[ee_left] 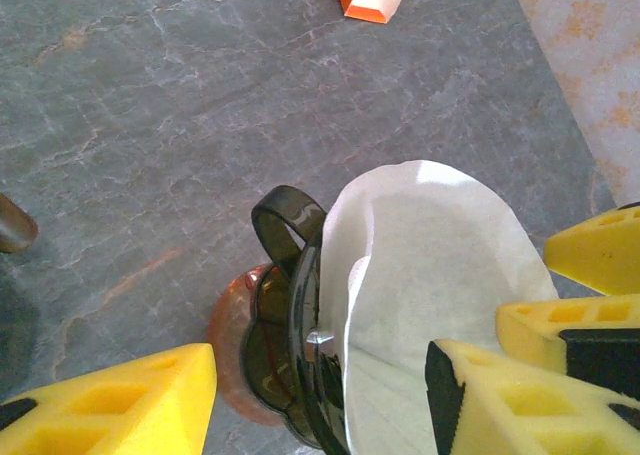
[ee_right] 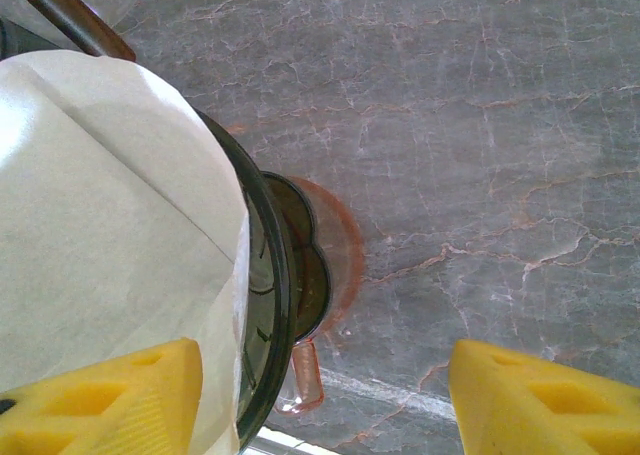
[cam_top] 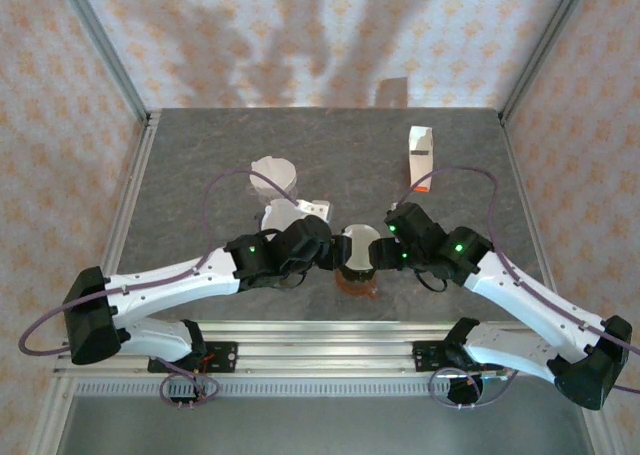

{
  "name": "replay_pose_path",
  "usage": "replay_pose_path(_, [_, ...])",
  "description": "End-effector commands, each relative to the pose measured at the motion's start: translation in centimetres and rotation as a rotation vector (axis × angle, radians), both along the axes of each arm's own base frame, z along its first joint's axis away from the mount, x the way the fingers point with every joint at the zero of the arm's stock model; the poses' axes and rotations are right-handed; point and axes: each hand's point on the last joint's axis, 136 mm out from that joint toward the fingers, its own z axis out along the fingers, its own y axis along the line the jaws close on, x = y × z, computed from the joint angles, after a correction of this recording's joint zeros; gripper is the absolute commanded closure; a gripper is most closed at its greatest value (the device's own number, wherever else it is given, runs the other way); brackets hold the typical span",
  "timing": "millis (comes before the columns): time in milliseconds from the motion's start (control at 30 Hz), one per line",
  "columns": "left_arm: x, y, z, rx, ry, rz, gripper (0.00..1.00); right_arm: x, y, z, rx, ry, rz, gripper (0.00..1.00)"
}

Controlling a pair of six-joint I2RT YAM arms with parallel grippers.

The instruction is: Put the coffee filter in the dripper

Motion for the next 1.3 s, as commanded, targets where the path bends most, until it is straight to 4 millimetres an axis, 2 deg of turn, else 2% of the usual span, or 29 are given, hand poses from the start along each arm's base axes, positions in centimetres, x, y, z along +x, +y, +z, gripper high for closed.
replay_pose_path(0, [-0.1, -0.6, -1.0, -0.003, 0.02, -0.008, 0.44, 0.0, -0.4, -0.1, 0.002, 0.0, -0.025, 0.34])
replay_pose_path(200, [0.0, 0.7, -2.2, 0.055, 0.035, 0.032, 0.52, -0.1, -0.5, -0.1, 0.006, 0.0, -0.029, 0.34])
replay_pose_path(467, [-0.2, 1.4, -3.3, 0.089, 0.054, 0.043, 0.57, 0.0, -0.5, -0.3, 0.003, -0.001, -0.034, 0.34])
replay_pose_path(567, [-0.3, 1.3, -3.2, 0.075, 0.056, 0.039, 0.57, 0.0, -0.6, -0.3, 0.002, -0.001, -0.036, 0.34])
replay_pose_path(733, [-0.2, 0.7, -1.3, 0.005, 0.021, 0.023, 0.46, 0.0, -0.5, -0.2, 0.006, -0.002, -0.038, 0.34])
replay_pose_path(833, [-0.1, 0.6, -0.8, 0.004, 0.011, 0.018, 0.44, 0.1, -0.5, -0.3, 0.006, -0.005, -0.039, 0.34])
replay_pose_path(1167, [-0.2, 1.2, -2.9, 0.058, 0.042, 0.025, 0.44, 0.2, -0.3, -0.4, 0.014, -0.002, -0.044, 0.34])
replay_pose_path(1267, [-0.3, 1.6, -3.3, 0.075, 0.046, 0.034, 0.49, 0.2, -0.2, -0.5, 0.015, 0.0, -0.045, 0.34])
